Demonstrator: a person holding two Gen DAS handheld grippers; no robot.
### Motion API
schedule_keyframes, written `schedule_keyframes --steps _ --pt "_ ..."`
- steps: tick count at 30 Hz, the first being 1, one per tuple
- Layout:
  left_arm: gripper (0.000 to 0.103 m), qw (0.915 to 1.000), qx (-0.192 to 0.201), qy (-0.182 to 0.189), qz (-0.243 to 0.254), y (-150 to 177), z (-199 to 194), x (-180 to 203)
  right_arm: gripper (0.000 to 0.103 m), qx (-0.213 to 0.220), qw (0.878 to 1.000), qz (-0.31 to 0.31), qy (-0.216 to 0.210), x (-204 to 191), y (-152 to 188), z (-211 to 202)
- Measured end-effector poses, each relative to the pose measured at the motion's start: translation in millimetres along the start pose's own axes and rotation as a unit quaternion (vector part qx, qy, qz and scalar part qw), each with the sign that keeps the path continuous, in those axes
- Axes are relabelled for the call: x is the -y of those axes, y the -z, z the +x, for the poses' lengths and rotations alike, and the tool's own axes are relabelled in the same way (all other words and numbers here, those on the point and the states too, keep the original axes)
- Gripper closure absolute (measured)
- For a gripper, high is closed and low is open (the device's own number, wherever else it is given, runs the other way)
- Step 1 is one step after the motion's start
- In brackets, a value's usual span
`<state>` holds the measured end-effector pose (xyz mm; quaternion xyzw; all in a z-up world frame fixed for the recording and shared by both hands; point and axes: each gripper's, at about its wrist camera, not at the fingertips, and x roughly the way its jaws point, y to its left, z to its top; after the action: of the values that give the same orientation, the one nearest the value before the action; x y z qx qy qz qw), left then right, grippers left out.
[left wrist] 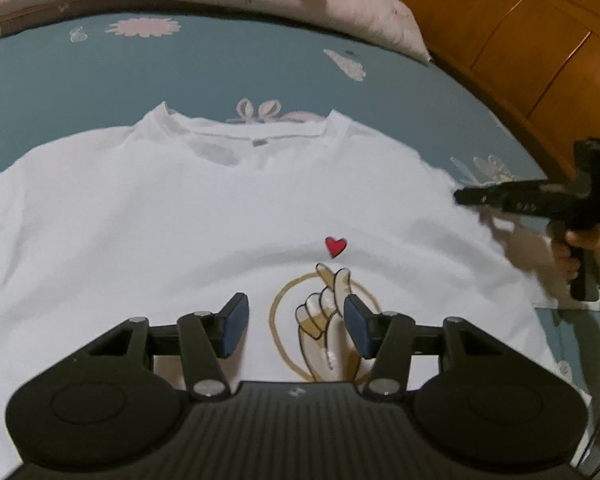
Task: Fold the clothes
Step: 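Release the hem and smooth the shirt front with the left gripper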
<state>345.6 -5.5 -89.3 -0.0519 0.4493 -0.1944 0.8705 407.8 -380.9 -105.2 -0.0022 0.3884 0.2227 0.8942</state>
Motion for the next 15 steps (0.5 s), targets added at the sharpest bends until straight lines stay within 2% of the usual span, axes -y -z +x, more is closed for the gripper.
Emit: schedule_keyframes --steps 5,8,11,15 --pt "0.048 0.9999 0.007 -0.003 0.01 -0.8 -2.8 3.3 0.099 0.03 0.997 -0.009 0.07 4.2 -19.3 -6.2" --pt "0.046 0.9999 0.007 -0.006 0.014 -0.8 -2.2 4.0 0.098 0.033 0.996 -0.002 0.083 14.2 -28.6 2.2" --pt "0.046 0.9998 0.002 -0.012 0.017 0.9 -0.3 2.4 0.097 0.001 0.996 -0.007 0.094 14.6 -23.5 23.9" --pt "0.046 0.9996 0.007 -0.017 0.021 0.8 -5.2 -2.1 0.084 0.008 0.996 0.009 0.087 17.0 -20.7 17.6"
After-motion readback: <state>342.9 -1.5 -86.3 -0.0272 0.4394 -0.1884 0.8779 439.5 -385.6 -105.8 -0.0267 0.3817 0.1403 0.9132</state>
